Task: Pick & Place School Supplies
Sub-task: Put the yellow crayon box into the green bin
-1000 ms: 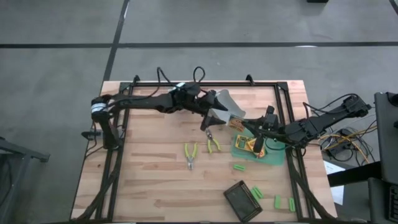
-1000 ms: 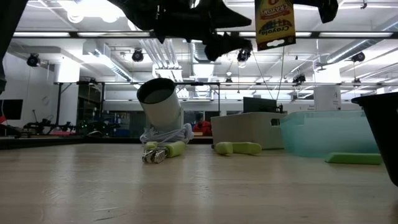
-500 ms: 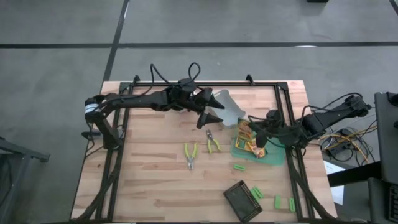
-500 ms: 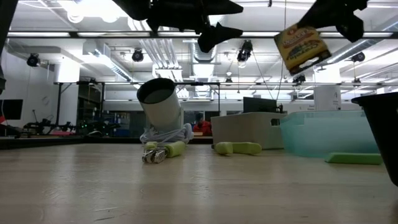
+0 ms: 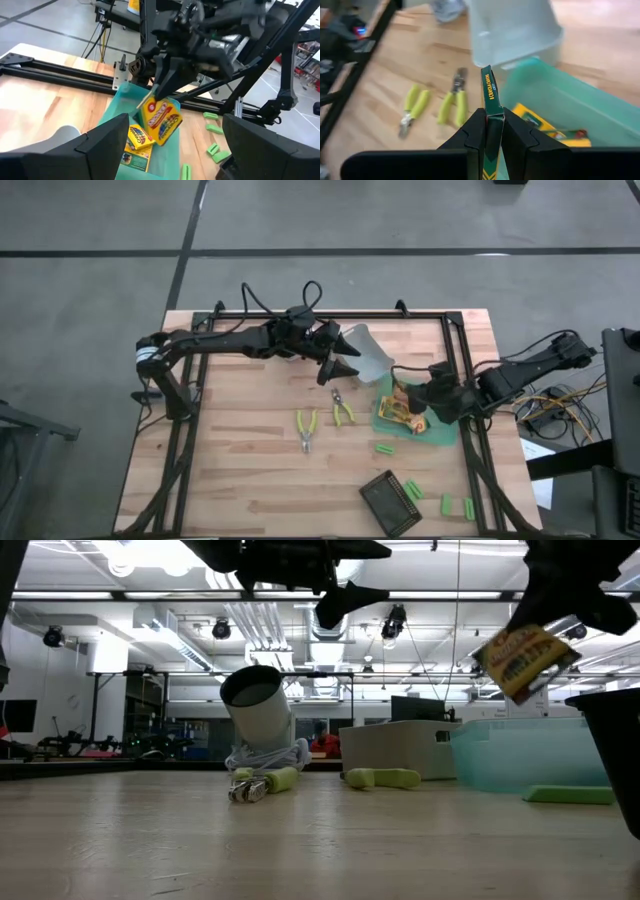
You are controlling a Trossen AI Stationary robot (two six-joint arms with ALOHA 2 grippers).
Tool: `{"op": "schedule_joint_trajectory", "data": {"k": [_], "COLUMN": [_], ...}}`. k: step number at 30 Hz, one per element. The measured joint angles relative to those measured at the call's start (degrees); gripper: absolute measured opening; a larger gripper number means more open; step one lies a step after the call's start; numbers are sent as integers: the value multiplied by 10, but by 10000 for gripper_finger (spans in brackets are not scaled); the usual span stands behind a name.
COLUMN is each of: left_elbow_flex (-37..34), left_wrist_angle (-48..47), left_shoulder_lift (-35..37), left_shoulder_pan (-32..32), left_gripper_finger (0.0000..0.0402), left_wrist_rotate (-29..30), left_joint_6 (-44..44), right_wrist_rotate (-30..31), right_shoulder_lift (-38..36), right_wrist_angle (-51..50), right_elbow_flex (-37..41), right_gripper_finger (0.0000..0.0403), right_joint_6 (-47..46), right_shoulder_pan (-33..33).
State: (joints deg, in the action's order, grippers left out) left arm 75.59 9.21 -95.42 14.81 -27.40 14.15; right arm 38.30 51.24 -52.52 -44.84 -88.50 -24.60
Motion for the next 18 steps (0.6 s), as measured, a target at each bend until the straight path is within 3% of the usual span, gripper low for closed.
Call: {"op": "schedule_joint_trajectory", "data": {"k": [18], "left_elbow_flex": [0], "left_wrist_angle": [-3], "left_shoulder_lift": [0], "left_shoulder_pan": [0], "left_gripper_finger": [328], "left_wrist_rotate": [0], "left_joint_6": [43], "right_wrist_rotate": [-40], "right_shoulder_lift": [153], "right_wrist_angle": [-8], "right_elbow_flex": [4], "right_gripper_finger": [38], "right_joint_6": [-179], "right_shoulder_pan": [2]}}
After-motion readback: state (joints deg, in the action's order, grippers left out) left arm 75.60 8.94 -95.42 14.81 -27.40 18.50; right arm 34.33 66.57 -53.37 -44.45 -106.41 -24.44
